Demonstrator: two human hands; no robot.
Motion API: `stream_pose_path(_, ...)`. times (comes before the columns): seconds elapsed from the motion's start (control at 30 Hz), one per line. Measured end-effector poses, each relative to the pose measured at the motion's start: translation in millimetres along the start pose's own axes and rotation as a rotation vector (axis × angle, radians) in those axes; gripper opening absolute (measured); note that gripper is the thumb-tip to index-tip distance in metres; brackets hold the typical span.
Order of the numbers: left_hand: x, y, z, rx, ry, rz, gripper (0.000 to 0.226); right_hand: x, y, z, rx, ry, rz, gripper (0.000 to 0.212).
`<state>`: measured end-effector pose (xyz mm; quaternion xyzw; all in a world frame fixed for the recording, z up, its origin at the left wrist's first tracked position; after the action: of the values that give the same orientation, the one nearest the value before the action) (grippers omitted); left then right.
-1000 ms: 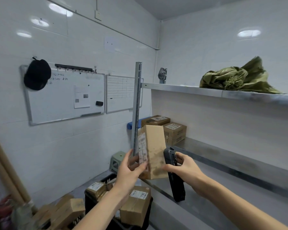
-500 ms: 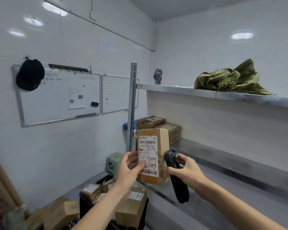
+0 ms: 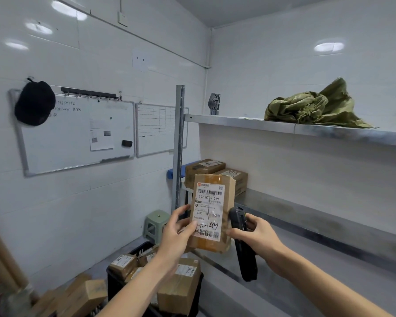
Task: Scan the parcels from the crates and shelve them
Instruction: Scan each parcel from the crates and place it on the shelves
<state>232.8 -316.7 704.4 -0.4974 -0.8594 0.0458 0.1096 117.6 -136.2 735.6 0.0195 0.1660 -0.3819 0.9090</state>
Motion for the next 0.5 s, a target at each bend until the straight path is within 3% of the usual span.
stream_pose_path(0.23,1,-6,6,-0.037,-0.067,0.031,0.023,-6,-3,2,-0.008,0.038,0.049,0.024)
stream_pose_path(0.5,8,-12,2,-0.019,0.024,0.065,0.03,-15,-6,-5,0.051,0.087,0.111,0.018)
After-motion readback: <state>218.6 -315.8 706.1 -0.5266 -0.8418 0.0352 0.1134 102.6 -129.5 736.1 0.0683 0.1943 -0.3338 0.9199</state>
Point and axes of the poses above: each hand's wrist, its own y-axis away from the middle knuckle, its own x-axis out of the palm, z = x × y, the point moved 10 cm from there along -y, towards the middle knuckle, and after that the axes turned 6 degrees about z, right-handed, at the moved point
